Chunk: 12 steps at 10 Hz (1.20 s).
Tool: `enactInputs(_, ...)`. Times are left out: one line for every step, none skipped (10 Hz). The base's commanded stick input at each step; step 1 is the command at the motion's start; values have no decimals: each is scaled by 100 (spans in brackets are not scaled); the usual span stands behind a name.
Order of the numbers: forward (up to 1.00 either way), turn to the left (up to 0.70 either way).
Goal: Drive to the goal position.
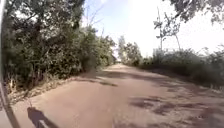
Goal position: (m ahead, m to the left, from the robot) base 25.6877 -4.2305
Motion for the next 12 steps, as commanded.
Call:
enactInputs(70,0)
enactInputs(70,0)
enactInputs(70,0)
enactInputs(70,0)
enactInputs(70,0)
enactInputs(70,0)
enactInputs(70,0)
enactInputs(70,0)
enactInputs(70,0)
enactInputs(70,0)
enactInputs(70,0)
enactInputs(70,0)
